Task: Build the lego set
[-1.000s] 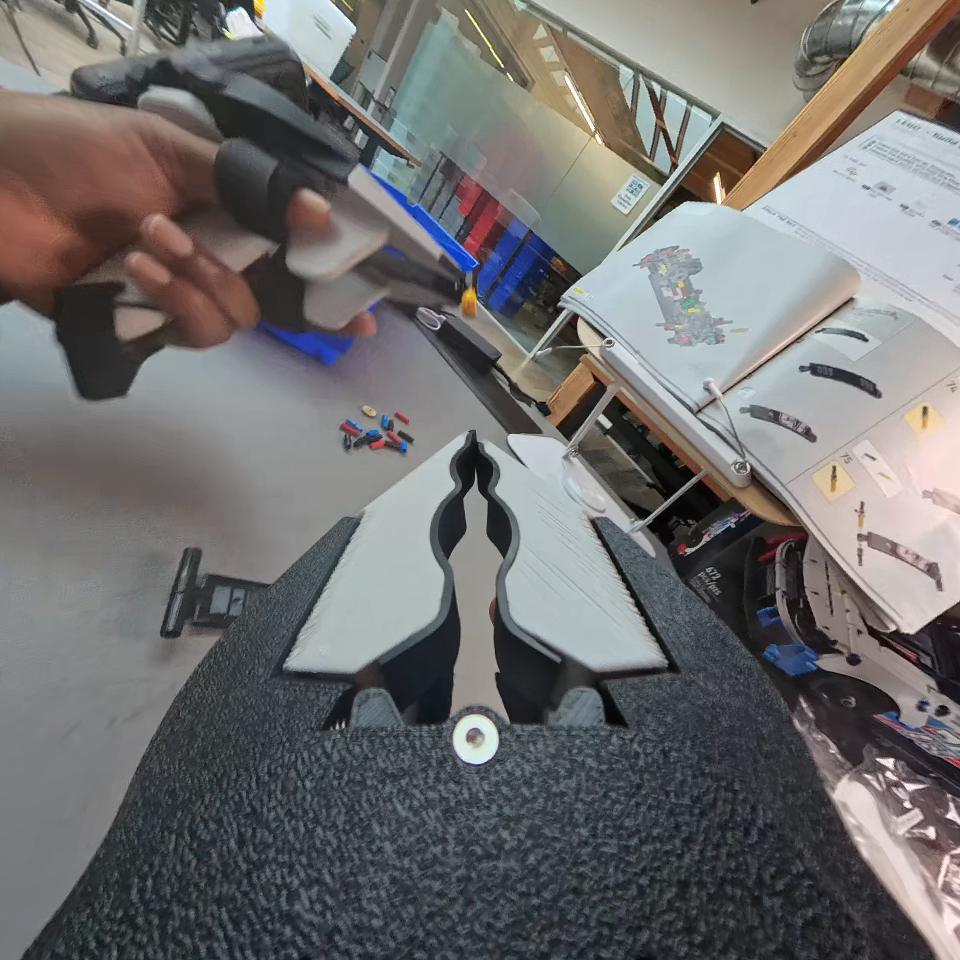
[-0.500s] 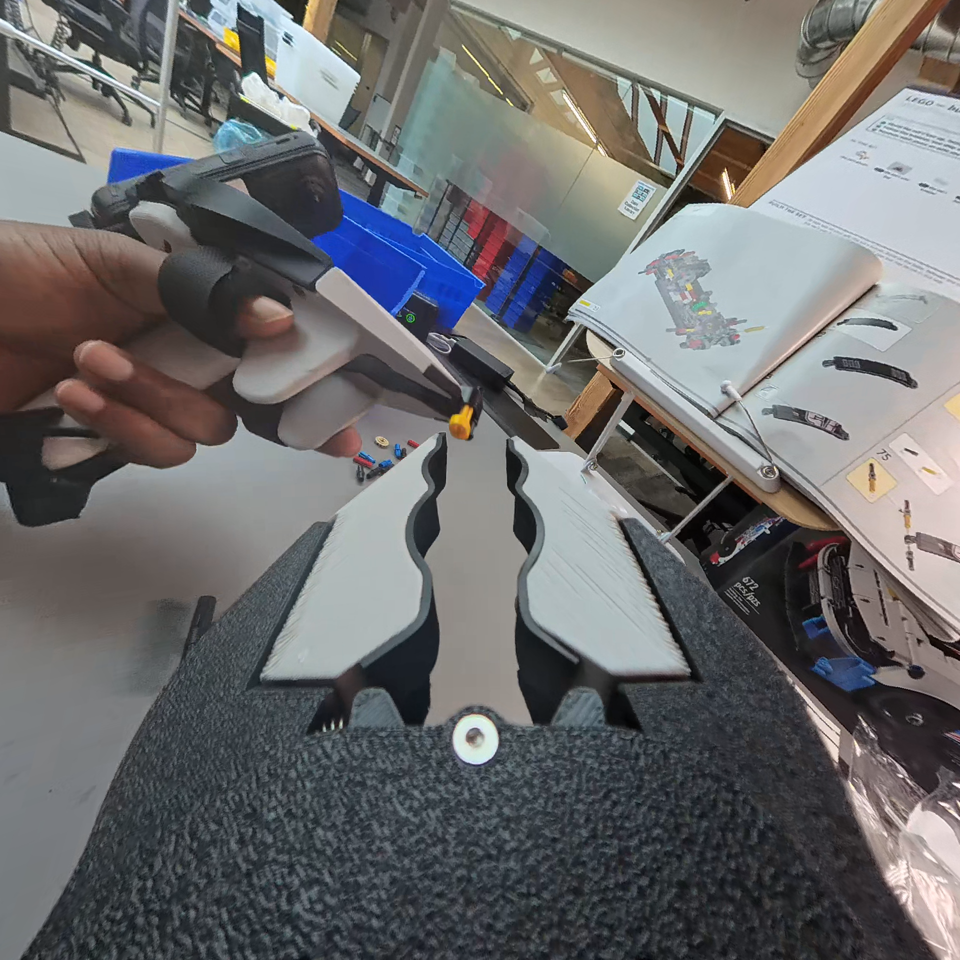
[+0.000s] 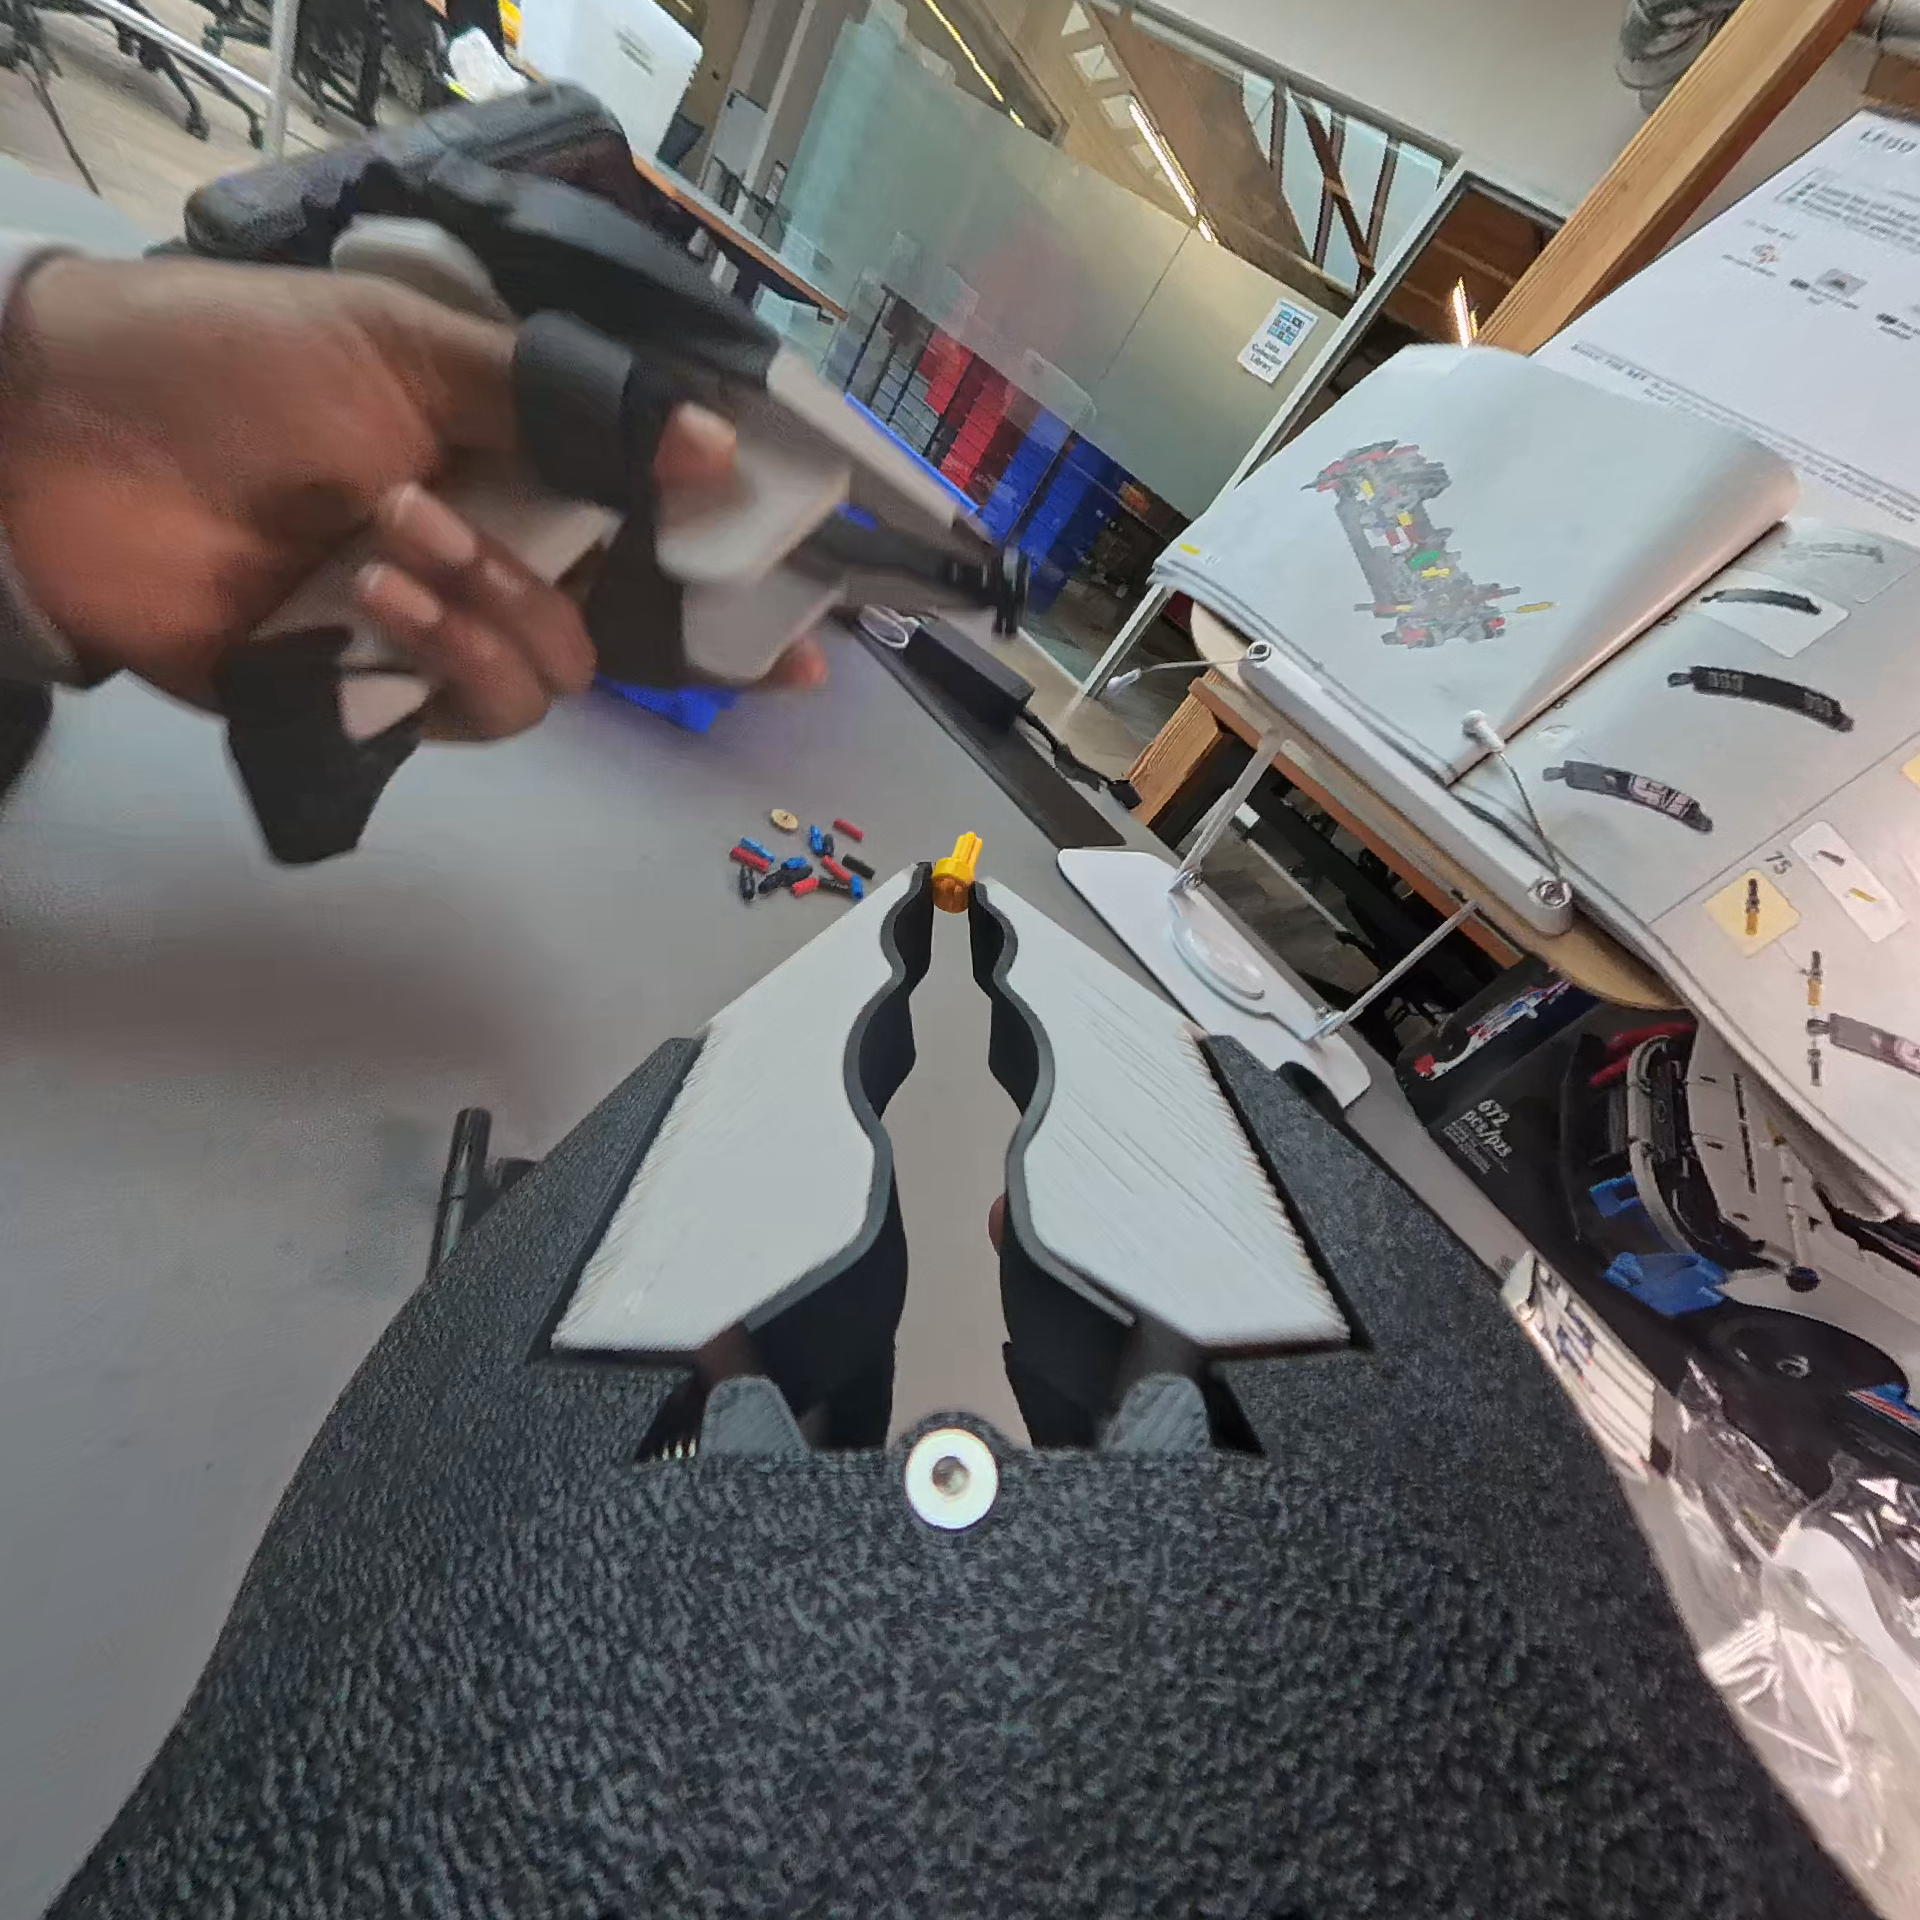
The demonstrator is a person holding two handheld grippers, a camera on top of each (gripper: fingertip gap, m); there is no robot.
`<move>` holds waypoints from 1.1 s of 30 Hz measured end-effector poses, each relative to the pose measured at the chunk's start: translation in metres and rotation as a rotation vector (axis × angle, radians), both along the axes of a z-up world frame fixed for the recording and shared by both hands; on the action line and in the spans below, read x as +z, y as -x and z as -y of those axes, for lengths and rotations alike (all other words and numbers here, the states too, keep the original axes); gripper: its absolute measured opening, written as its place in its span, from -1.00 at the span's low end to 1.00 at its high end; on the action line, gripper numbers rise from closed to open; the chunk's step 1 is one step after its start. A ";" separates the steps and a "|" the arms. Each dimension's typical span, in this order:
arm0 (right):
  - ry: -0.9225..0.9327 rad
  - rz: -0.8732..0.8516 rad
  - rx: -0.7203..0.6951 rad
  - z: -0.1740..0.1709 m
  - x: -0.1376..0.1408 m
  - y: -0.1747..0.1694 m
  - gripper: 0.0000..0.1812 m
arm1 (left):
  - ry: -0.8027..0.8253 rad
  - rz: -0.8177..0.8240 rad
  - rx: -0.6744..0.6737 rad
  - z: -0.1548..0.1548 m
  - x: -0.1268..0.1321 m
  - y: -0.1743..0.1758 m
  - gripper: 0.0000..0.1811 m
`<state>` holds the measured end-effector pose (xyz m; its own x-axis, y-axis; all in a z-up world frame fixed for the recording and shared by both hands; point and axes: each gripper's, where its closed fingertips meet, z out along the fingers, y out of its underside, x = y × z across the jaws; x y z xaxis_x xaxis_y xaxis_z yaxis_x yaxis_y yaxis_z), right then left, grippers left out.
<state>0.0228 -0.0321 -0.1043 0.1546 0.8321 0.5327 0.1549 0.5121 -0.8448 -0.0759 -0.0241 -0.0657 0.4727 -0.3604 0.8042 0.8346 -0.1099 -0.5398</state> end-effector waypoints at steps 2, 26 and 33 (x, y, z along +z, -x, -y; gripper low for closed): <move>0.041 0.027 0.013 0.004 -0.012 -0.003 -0.96 | 0.004 -0.136 0.017 0.005 0.000 0.005 -0.90; -0.015 0.053 0.163 0.008 -0.017 0.000 -0.95 | 0.178 -0.401 -0.529 0.020 -0.048 -0.092 -0.78; -0.126 0.040 0.174 0.019 -0.013 0.000 -0.91 | 0.153 -0.464 -0.575 0.027 -0.046 -0.106 -0.98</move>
<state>0.0231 -0.0507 -0.1174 -0.0093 0.7707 0.6371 0.0872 0.6354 -0.7673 0.0302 -0.0509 -0.1116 0.5464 -0.5525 0.6295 0.3140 -0.5617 -0.7655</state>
